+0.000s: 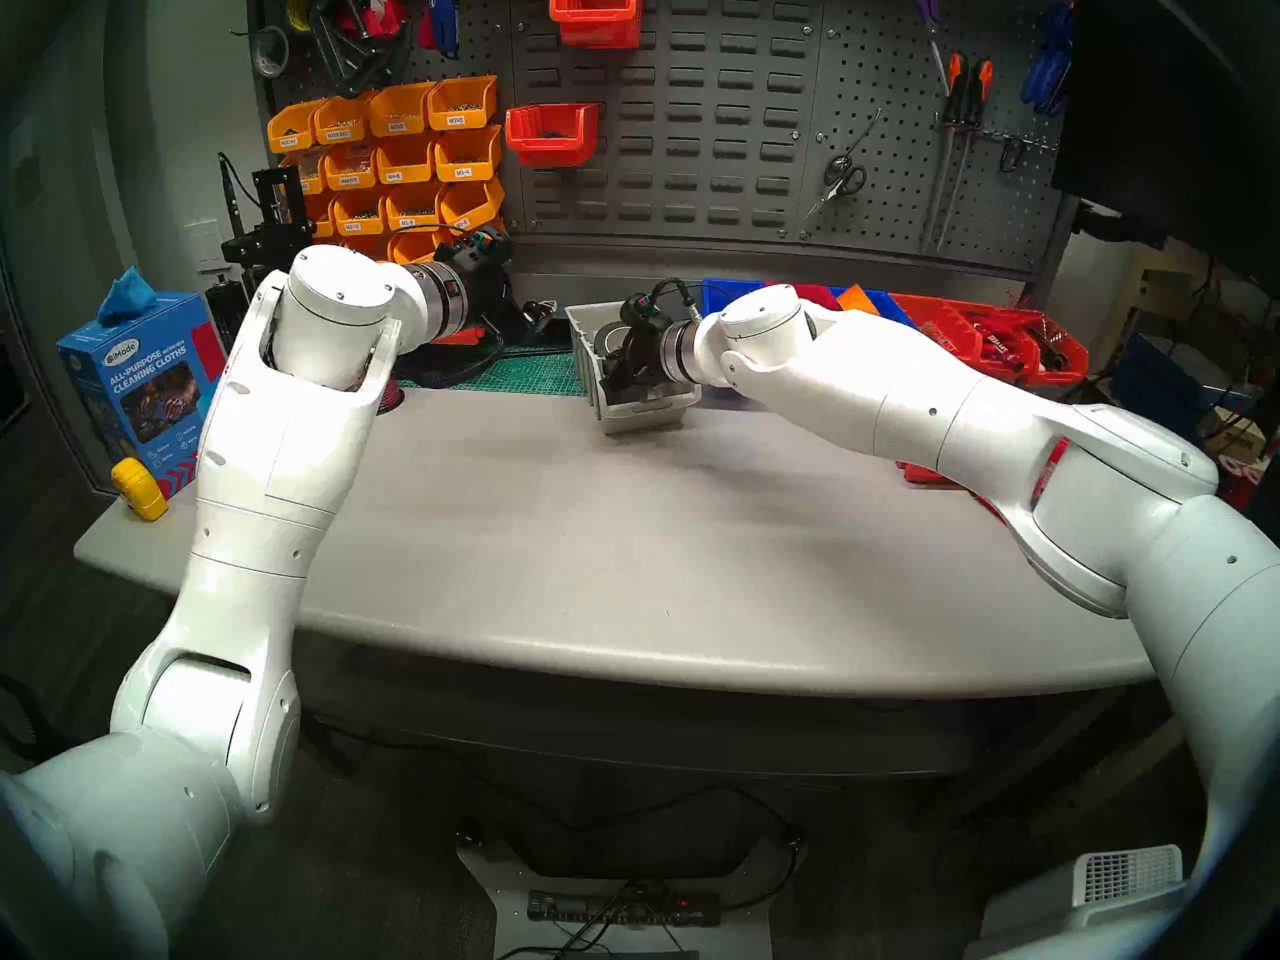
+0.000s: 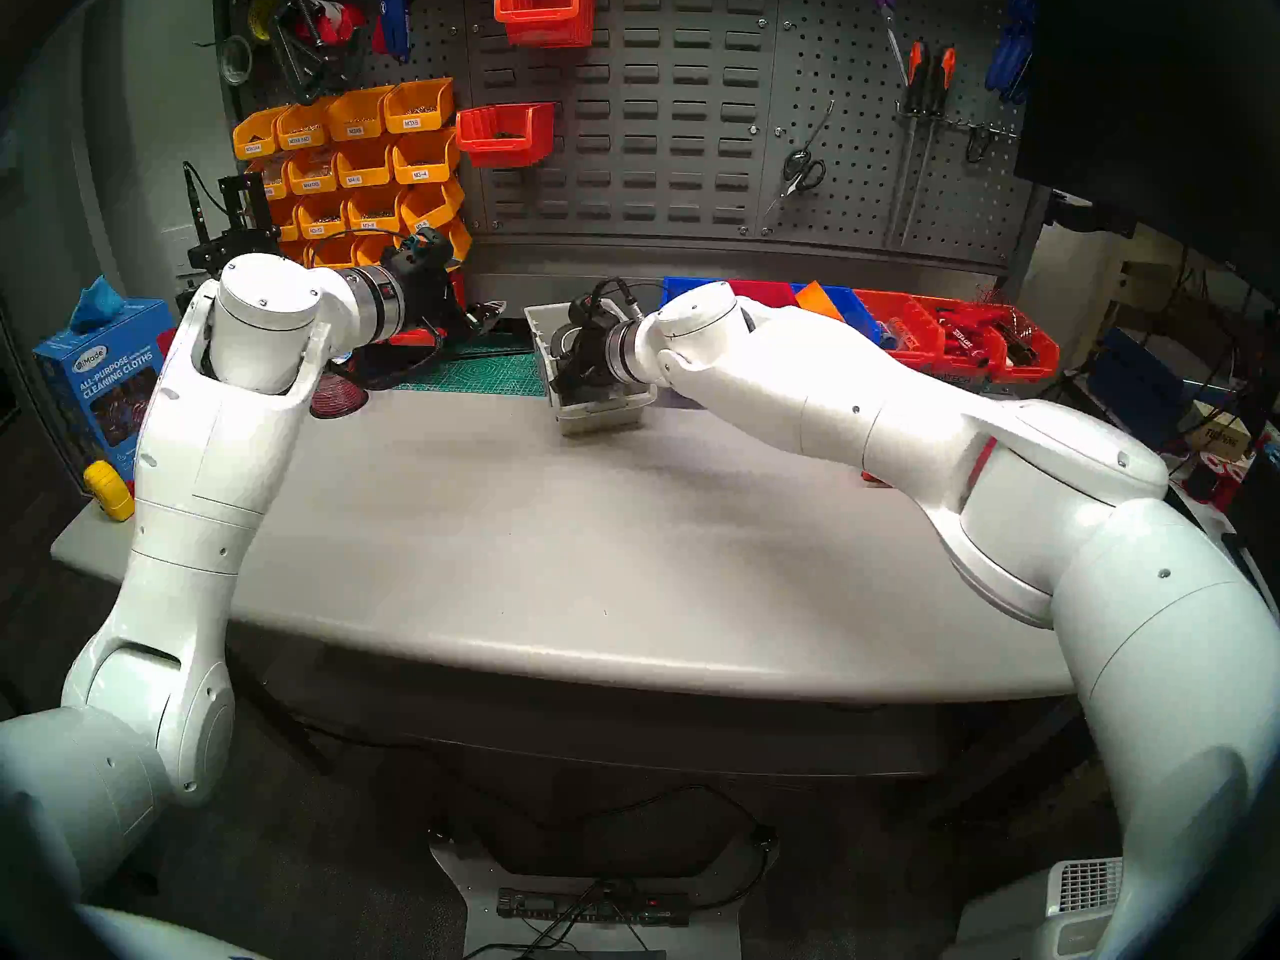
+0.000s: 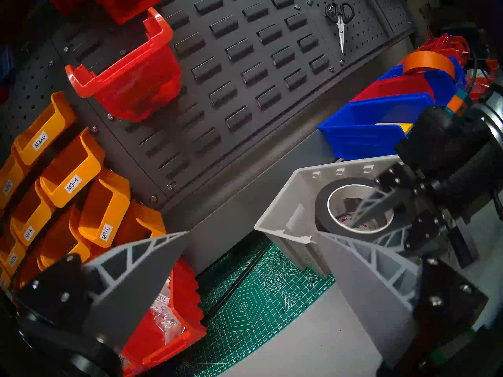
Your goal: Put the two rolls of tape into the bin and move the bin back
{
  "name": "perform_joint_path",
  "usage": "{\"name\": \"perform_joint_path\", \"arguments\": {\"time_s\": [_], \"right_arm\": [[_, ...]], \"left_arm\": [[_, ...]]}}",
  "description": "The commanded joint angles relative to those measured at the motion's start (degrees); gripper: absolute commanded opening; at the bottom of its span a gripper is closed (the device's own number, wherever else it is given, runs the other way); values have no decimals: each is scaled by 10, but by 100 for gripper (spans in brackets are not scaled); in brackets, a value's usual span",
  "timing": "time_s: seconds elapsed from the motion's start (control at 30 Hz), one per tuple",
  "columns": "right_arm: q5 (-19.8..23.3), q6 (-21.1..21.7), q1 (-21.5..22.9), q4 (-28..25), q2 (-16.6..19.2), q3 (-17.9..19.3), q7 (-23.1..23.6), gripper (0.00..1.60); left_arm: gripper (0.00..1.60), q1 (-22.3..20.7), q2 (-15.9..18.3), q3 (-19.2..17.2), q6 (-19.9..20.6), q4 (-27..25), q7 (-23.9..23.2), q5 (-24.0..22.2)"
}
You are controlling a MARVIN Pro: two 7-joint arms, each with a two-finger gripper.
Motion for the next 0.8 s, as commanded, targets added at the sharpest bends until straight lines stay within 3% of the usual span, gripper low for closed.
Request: {"name": "perform_joint_path", "arguments": {"time_s": [0.0, 0.1, 0.17, 0.23, 0.47, 0.77], "right_arm": [[-12, -57, 21, 64, -55, 10, 18, 160], [-10, -79, 14, 44, -41, 18, 16, 160], [-30, -91, 12, 4, -22, 8, -6, 160], [-16, -100, 0, -13, -16, 20, -7, 160], [-19, -94, -13, -81, 17, 23, -58, 160], [-20, -92, -15, -91, 21, 23, -71, 160]], "left_arm": [[160, -8, 1, -3, 0, -6, 1, 0], [160, -8, 1, -3, 1, -6, 1, 0], [160, -8, 1, -3, 0, -6, 1, 0], [160, -8, 1, -3, 0, -6, 1, 0], [160, -8, 1, -3, 1, -6, 1, 0], [160, -8, 1, -3, 1, -6, 1, 0]]}}
